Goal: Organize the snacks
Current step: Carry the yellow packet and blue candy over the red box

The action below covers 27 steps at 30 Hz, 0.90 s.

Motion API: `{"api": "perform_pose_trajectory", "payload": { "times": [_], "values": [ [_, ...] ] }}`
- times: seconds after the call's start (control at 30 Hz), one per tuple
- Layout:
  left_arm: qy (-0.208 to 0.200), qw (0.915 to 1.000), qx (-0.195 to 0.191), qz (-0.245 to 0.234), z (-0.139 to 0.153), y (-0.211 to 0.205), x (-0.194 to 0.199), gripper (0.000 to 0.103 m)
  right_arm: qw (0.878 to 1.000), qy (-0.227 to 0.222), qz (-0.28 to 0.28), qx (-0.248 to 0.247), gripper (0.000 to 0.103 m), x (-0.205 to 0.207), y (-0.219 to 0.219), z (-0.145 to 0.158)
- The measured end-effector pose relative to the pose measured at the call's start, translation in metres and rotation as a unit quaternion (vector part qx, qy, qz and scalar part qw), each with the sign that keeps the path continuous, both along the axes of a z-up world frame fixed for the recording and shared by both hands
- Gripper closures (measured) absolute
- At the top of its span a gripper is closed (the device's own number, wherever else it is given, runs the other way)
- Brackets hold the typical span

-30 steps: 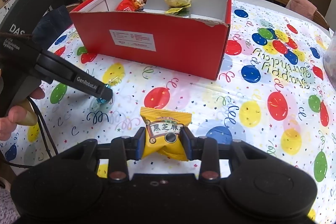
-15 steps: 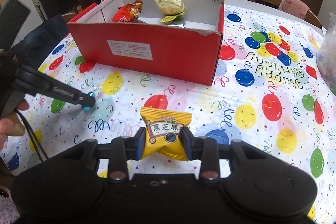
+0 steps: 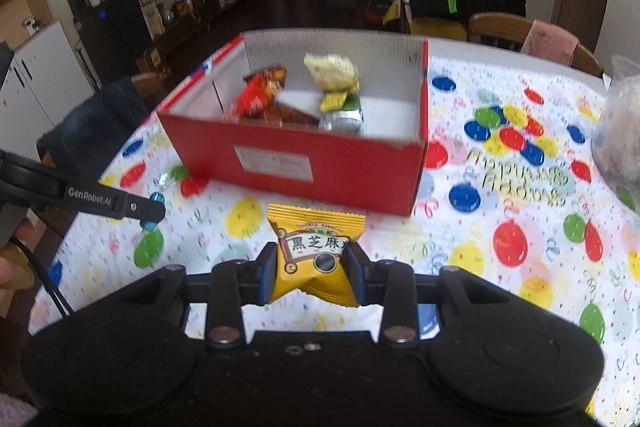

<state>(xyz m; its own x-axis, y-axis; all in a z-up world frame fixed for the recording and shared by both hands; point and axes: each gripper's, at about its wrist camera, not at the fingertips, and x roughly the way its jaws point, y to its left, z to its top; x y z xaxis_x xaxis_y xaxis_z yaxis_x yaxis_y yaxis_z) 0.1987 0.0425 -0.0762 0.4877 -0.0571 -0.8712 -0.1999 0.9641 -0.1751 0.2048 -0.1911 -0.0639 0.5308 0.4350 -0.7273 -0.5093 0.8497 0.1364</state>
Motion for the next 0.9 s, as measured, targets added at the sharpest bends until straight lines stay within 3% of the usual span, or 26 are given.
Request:
{"api": "perform_pose_trajectory", "payload": {
  "times": [0.6, 0.9],
  "values": [
    [-0.075, 0.9969, 0.022, -0.001, 0.067, 0.009, 0.033, 0.090, 0.996, -0.088, -0.007, 0.022, 0.069, 0.039, 0.012, 0.065],
    [-0.083, 0.9957, 0.042, -0.003, 0.075, 0.013, 0.066, 0.090, 0.996, -0.078, -0.019, 0.033, 0.069, 0.081, 0.021, 0.066]
  ]
}}
